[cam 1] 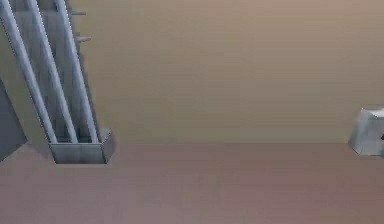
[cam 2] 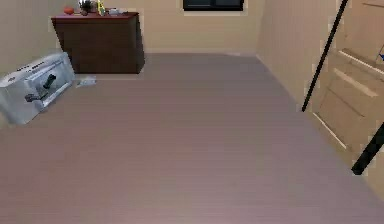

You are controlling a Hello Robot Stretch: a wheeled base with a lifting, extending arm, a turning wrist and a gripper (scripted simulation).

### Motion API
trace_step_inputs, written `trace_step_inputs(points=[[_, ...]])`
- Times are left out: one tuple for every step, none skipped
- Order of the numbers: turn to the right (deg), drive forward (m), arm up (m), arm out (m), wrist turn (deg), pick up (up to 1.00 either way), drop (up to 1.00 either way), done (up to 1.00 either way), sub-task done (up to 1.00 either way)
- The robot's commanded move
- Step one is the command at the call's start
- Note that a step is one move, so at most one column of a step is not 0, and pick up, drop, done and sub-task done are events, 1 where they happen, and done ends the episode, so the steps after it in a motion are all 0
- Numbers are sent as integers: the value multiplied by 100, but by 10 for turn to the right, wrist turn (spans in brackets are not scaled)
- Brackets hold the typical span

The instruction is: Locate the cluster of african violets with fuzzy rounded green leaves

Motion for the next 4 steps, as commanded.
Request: trace_step_inputs(points=[[-450,0,0,0,0,0,0,0,0],[-450,0,0,0,0,0,0,0,0],[-450,0,0,0,0,0,0,0,0],[-330,0,0,0,0,0,0,0,0]])
